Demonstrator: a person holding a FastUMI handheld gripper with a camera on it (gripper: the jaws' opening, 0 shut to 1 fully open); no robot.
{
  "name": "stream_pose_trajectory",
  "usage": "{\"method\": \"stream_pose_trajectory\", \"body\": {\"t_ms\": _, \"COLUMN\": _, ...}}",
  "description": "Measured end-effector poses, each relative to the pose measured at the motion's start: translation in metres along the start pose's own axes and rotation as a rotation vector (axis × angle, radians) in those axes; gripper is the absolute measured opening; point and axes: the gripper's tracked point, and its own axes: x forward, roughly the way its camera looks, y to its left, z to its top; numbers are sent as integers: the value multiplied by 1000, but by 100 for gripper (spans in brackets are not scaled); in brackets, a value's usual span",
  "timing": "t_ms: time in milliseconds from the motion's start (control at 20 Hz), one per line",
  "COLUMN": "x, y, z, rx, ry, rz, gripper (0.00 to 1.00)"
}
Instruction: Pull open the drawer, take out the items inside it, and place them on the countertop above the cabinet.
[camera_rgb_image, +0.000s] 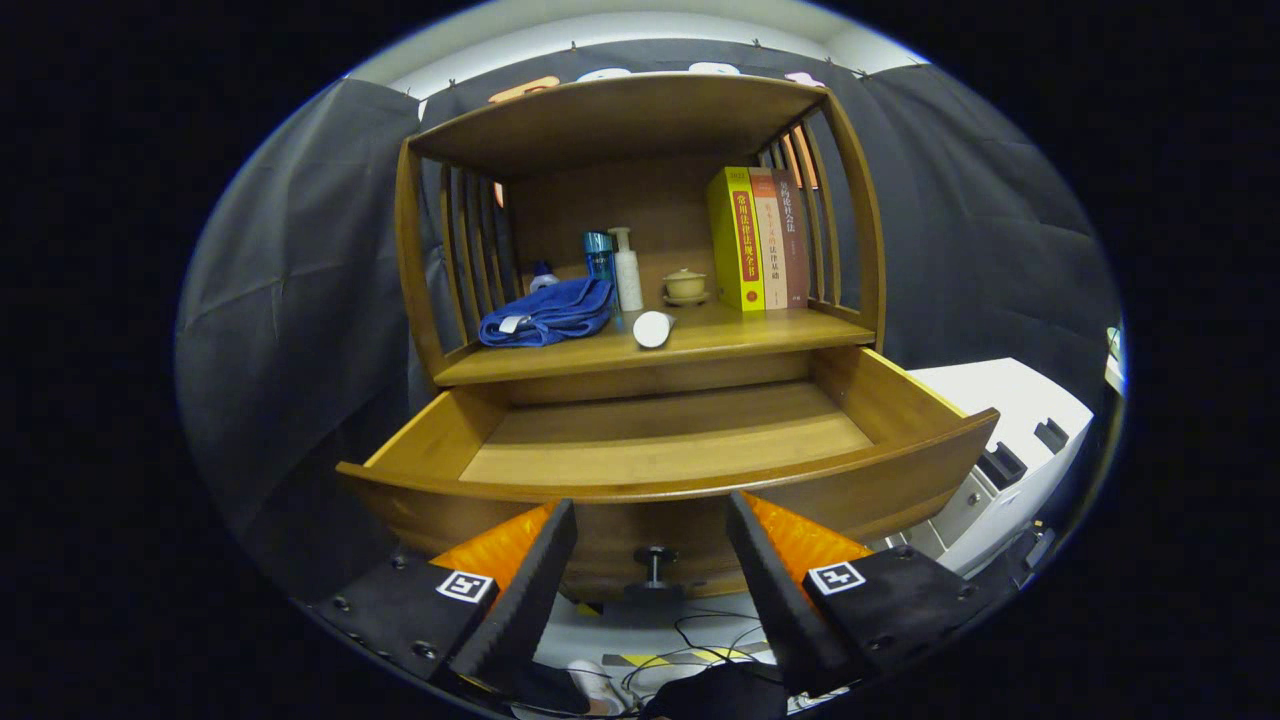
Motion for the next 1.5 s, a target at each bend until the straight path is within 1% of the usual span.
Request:
{"method": "stream_pose_trajectory", "body": {"t_ms": 200, "x": 10, "y": 6, "z": -8, "rx": -9, "ry": 3, "rz": -3, "gripper": 99}}
{"method": "stream_pose_trajectory", "body": {"t_ms": 250, "x": 12, "y": 6, "z": -10, "rx": -10, "ry": 10, "rz": -17, "gripper": 99}}
{"method": "stream_pose_trajectory", "body": {"t_ms": 300, "x": 12, "y": 3, "z": -10, "rx": -15, "ry": 1, "rz": -31, "gripper": 99}}
{"method": "stream_pose_trajectory", "body": {"t_ms": 400, "x": 13, "y": 2, "z": -10, "rx": -27, "ry": -5, "rz": -48, "gripper": 96}}
{"method": "stream_pose_trajectory", "body": {"t_ms": 600, "x": 26, "y": 1, "z": -3, "rx": -29, "ry": -11, "rz": -51, "gripper": 96}}
{"method": "stream_pose_trajectory", "body": {"t_ms": 750, "x": 44, "y": -1, "z": 4, "rx": -26, "ry": -16, "rz": -44, "gripper": 96}}
{"method": "stream_pose_trajectory", "body": {"t_ms": 900, "x": 60, "y": 0, "z": 23, "rx": -11, "ry": -45, "rz": -37, "gripper": 96}}
{"method": "stream_pose_trajectory", "body": {"t_ms": 1050, "x": 76, "y": 0, "z": 29, "rx": -8, "ry": -42, "rz": -37, "gripper": 96}}
{"method": "stream_pose_trajectory", "body": {"t_ms": 1500, "x": 144, "y": -3, "z": 53, "rx": -8, "ry": -48, "rz": -41, "gripper": 96}}
